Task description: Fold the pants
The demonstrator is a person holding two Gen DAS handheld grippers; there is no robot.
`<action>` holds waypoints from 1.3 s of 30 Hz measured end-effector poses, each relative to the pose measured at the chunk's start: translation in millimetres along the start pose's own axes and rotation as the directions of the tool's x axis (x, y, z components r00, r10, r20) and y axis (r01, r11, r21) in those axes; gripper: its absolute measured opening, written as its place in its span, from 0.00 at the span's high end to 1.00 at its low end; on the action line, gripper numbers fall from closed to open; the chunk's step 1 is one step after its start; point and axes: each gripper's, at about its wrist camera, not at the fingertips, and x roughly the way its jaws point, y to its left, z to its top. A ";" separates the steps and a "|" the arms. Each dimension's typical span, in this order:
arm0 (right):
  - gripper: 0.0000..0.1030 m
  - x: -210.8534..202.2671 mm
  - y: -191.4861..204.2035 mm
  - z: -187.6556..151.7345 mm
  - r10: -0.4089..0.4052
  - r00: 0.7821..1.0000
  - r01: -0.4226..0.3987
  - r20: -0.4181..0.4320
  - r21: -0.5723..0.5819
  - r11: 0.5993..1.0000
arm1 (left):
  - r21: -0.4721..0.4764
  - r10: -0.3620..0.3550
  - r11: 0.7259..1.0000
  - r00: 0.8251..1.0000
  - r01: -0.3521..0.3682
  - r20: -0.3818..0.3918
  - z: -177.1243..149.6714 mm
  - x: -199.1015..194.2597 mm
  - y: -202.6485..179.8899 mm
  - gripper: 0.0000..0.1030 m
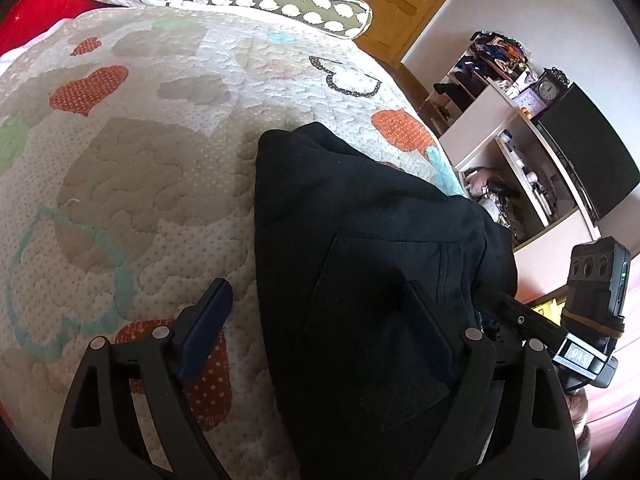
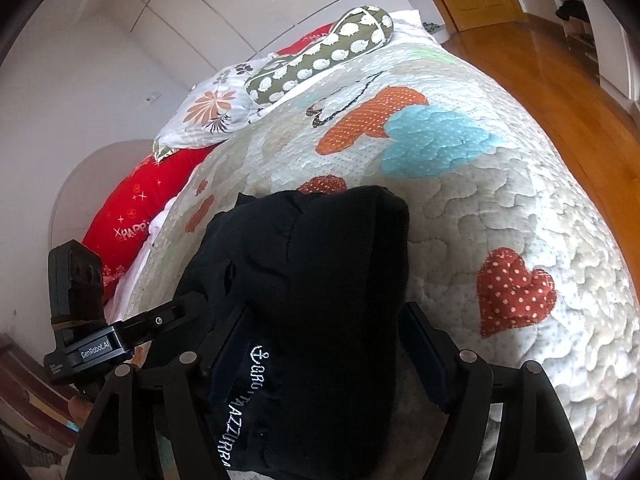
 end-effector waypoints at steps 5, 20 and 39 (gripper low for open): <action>0.48 3.1 6.3 -1.8 -0.005 1.000 0.005 -0.006 -0.039 0.999 | 0.020 0.018 1.000 1.000 -0.018 0.006 -1.4 1.9 -4.4 0.16; 0.73 -21.9 43.6 8.7 -0.009 0.997 0.019 0.079 -0.118 0.993 | 0.044 -0.031 0.999 0.996 0.028 0.078 9.3 -33.1 -9.8 0.75; 0.74 42.2 147.7 33.4 0.131 0.991 -0.124 0.029 -0.179 0.976 | -0.022 0.131 0.991 0.980 -0.129 0.150 38.7 -100.0 79.9 0.76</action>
